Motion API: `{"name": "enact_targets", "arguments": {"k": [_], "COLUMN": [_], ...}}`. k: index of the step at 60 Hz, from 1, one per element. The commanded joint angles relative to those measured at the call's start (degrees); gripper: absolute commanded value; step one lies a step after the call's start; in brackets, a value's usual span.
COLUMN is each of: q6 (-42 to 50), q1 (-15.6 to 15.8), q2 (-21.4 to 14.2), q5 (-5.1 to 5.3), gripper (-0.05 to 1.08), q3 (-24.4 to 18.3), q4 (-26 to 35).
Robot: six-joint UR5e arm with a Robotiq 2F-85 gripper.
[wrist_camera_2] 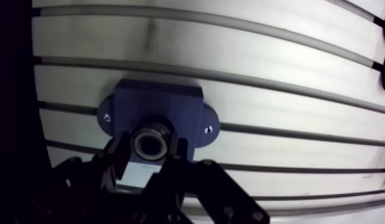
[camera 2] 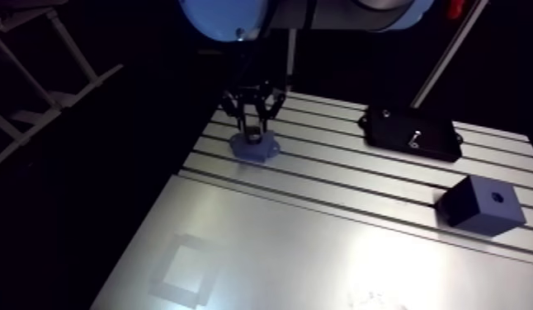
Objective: Pick up the bearing and press it into the housing until flush.
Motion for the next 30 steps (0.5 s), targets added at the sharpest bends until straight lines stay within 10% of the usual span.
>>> {"name": "enact_targets", "arguments": {"k": [1, 30], "q6": [-0.03, -0.05], "q1": [0.25, 0.25], "q2": [0.39, 0.74], "q5": [0.00, -0.17], "gripper": [0.59, 0.59], "q3": [0.01, 0.10], "q4": [0.00, 0.00]}}
